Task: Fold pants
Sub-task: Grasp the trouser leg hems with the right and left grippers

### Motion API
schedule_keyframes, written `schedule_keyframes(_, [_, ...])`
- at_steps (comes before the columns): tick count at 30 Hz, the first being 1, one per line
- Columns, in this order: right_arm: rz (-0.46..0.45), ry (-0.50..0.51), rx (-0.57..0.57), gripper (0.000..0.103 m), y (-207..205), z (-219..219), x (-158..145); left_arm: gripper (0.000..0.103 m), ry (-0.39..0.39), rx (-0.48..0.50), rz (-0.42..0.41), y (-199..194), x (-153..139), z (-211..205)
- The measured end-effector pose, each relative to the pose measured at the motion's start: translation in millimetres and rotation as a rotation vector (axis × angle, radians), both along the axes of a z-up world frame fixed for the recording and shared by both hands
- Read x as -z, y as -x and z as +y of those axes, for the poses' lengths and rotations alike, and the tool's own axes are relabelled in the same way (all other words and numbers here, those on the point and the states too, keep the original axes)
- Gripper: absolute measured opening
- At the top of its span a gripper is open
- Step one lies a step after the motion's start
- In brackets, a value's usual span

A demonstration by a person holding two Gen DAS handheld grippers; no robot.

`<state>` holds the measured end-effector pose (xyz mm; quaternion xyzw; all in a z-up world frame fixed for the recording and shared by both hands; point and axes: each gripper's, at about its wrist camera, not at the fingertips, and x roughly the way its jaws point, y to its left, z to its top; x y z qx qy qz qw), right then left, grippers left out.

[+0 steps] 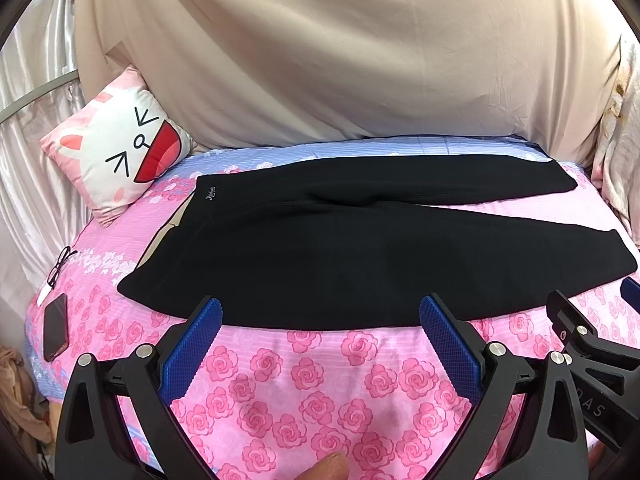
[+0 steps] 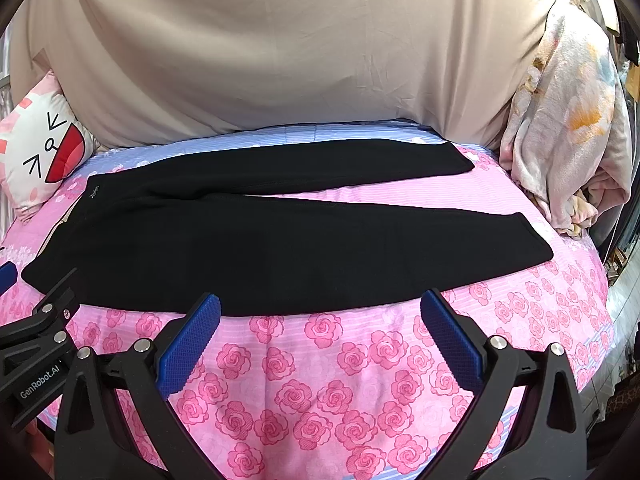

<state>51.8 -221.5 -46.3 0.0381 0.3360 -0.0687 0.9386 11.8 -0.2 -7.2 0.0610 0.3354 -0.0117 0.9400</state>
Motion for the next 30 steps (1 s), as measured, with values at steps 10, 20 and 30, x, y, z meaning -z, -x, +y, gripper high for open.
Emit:
schedule_keyframes(10, [0.031, -0.007, -0.002, 0.098, -25, -7, 10, 0.098, -0.009, 0.005, 0.037, -25, 9, -11])
schedule_keyframes(20, [-0.024, -0.155, -0.099, 0.098, -106, -110, 25, 0.098, 0.110, -0.077, 0.051, -130, 6, 60])
schedule_keyframes(30, [0.002, -0.028, -0.014, 0.098, -271, -283, 31, 0.098, -0.036, -0.258, 0.086, -340, 25, 182])
